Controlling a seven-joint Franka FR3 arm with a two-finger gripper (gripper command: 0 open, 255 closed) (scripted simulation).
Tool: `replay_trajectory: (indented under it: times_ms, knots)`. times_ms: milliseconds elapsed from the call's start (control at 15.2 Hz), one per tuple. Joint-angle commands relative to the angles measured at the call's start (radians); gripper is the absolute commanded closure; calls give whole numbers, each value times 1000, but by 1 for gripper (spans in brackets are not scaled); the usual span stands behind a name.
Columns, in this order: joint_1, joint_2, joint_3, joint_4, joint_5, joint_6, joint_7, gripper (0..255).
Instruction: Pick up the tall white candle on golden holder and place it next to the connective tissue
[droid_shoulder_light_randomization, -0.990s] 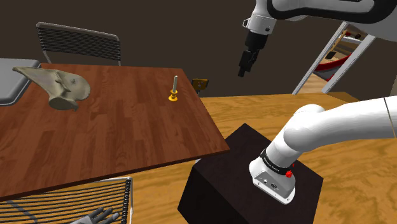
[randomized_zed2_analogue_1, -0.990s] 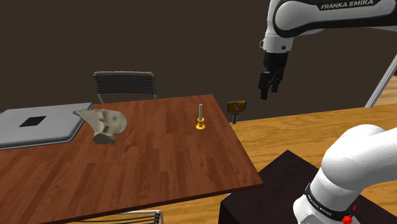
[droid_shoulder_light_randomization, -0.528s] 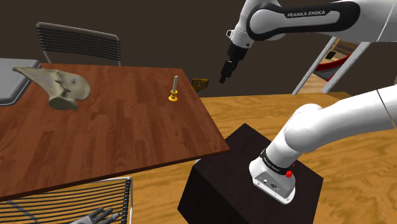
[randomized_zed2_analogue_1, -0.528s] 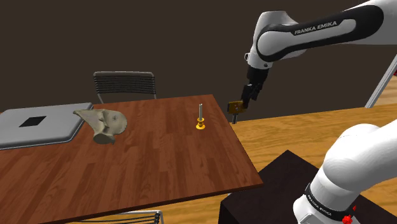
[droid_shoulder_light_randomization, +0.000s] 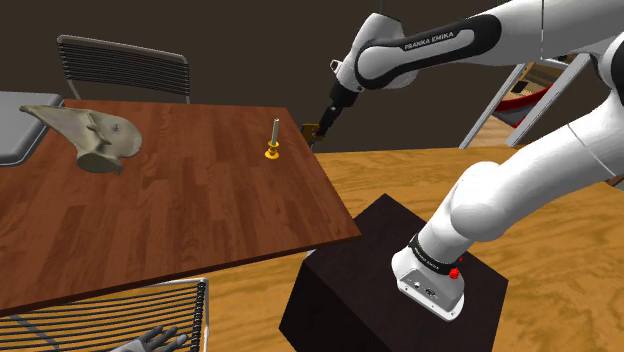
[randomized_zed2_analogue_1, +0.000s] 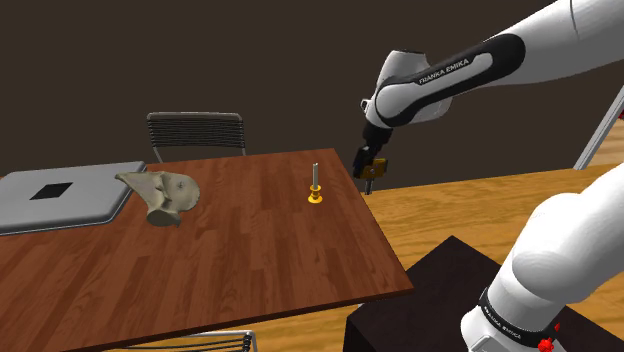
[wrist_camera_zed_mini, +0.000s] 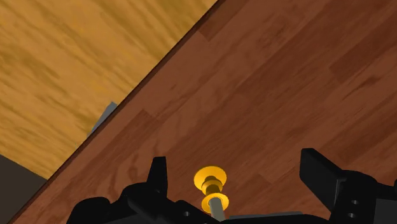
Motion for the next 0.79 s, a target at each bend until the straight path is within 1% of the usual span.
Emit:
replay_trajectory:
  times_ms: [0,198,330,462,594,726]
  knots:
    - [26,71,-9,16,34,97,-43,0]
    - [68,179,-26,51,104,220,-124,0]
    - [99,251,-36,84,168,292,-191,0]
    - [127,324,-42,124,248,355,-272,0]
    - [148,397,-39,173,343,408,-366,0]
    - [146,412,-34,178,357,418,-376,0]
